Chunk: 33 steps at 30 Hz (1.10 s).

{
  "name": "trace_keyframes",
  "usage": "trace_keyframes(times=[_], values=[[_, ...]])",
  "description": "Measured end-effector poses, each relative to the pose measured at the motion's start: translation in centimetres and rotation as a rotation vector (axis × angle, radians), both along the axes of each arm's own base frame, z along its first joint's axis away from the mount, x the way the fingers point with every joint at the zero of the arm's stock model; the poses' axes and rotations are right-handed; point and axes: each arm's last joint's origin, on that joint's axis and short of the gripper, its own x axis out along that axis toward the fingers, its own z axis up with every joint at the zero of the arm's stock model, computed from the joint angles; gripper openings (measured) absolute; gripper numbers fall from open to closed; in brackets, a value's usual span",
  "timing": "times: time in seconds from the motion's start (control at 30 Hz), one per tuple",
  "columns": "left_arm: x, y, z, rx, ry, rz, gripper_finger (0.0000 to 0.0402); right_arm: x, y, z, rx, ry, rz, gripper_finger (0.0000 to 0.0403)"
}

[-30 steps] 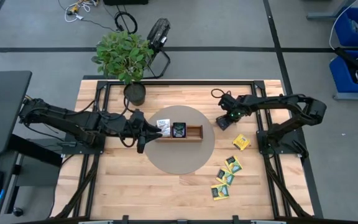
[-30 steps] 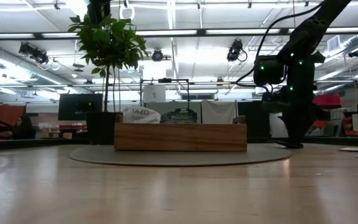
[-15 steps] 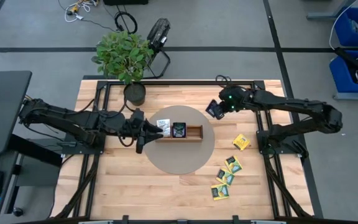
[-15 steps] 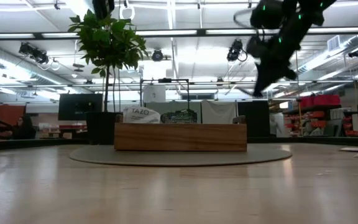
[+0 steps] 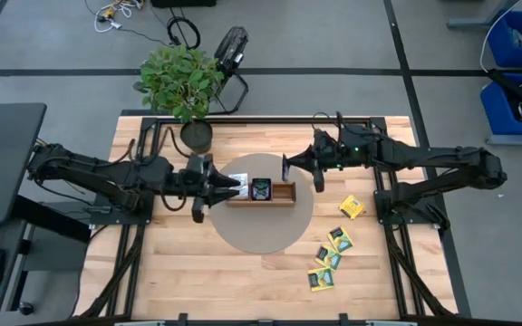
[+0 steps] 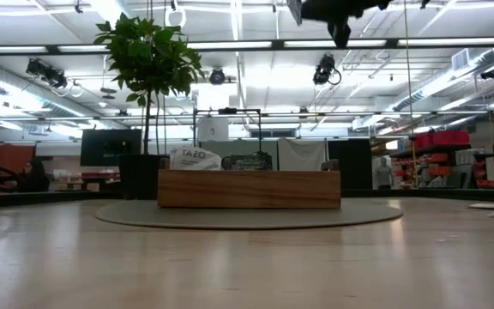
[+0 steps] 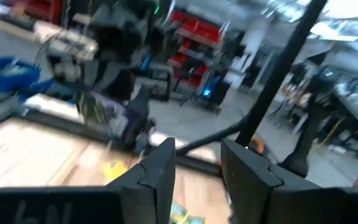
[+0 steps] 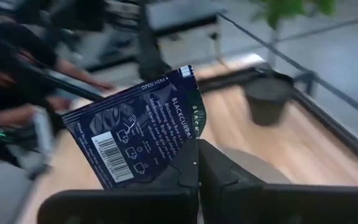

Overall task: Pick & Place Tea
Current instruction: Put the blue tea bag into the middle section of the wooden organizer

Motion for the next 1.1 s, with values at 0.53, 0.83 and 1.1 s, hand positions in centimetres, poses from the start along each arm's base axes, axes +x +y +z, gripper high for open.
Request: trace_keyframes(times=[0.53, 0.83, 1.1], values=[[0.3, 0.9, 1.6, 0.137, -0.192, 0.009, 0.0133, 0.6, 2.2, 3.7, 0.228, -0.364, 0.285, 0.0000], [3.1, 3.7, 0.4, -0.017, -0.220, -0.116, 0.0133, 2.5, 3.4, 2.1, 0.278, -0.311, 0.324, 0.0000], [4.4, 5.2, -0.1, -0.018, -0.275, -0.229, 0.0133, 3.0, 4.7, 2.4, 0.309, -0.369, 0.397, 0.0000]])
